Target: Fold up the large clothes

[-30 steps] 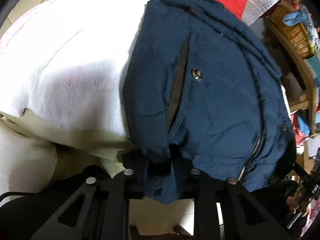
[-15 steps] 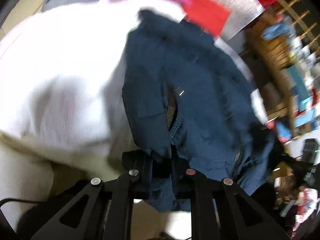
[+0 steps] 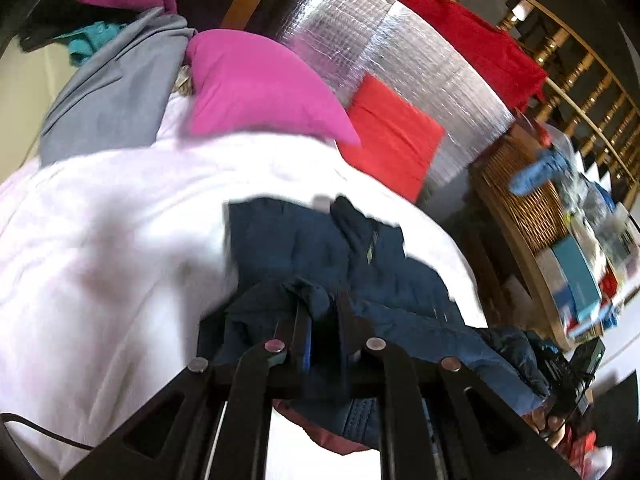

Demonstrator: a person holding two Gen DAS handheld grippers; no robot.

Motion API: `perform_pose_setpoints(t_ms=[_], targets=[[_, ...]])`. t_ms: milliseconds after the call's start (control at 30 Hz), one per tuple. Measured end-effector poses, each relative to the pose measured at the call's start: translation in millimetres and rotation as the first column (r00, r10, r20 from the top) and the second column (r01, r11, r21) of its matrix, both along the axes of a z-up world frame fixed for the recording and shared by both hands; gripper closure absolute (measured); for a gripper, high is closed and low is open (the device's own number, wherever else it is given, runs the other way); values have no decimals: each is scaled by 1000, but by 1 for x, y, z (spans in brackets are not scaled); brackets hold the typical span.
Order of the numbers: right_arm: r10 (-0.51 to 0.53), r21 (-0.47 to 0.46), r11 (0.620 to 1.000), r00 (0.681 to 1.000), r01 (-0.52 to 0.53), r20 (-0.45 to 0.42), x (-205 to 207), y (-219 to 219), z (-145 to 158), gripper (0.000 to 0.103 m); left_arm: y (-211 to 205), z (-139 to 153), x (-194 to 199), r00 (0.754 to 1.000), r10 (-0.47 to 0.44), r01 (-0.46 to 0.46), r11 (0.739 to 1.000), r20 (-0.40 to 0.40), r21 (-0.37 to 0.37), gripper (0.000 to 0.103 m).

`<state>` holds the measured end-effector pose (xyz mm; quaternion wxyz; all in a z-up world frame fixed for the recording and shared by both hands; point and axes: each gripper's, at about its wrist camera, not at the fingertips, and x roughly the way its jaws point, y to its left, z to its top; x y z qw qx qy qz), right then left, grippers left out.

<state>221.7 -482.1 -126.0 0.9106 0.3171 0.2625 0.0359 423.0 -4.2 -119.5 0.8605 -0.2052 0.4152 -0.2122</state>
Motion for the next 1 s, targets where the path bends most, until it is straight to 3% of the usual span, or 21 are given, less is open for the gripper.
perform_pose_setpoints(t_ms=[67,233,500,600,633,667,733,767,800,867,933,1000], targets=[[-28,18,999,1000,28,-11,42,7,-4,91,-16,-10,36,1000,13,-13,1000,-8,5,93],[-94,98,990,992,103,-87,139,-27,-56,91,-45,-37,110,999,41,-40,998,-36,45,93],[-105,272,950,977,154,-186,223,-75,-135,90,-69,-94,191,994,64,-56,995,-90,88,89],[-85,417,891,969,177,-231,245,-89,-166,82,-65,-111,207,989,57,-53,998,-139,33,86],[-75,495,849,969,186,-236,249,-97,-177,79,-63,-111,210,988,52,-51,999,-147,9,83],[-72,541,819,970,189,-231,246,-101,-180,74,-59,-109,213,986,45,-51,998,-159,-35,78],[-74,643,744,979,182,-191,246,-112,-188,63,-48,-100,213,987,54,-74,988,-152,-133,57],[-83,665,726,982,177,-170,243,-117,-187,54,-39,-88,209,989,96,-114,978,-109,-174,29],[-97,677,716,984,172,-148,240,-120,-185,49,-31,-76,203,988,143,-153,969,-64,-193,16],[-137,673,720,985,170,-102,228,-126,-174,36,-18,-54,190,978,208,-201,954,9,-223,16],[-189,632,753,980,181,-55,212,-127,-159,29,-18,-37,174,975,219,-211,964,30,-160,16],[-208,584,791,978,182,-24,196,-125,-144,29,-22,-31,154,978,199,-194,977,54,-94,16]])
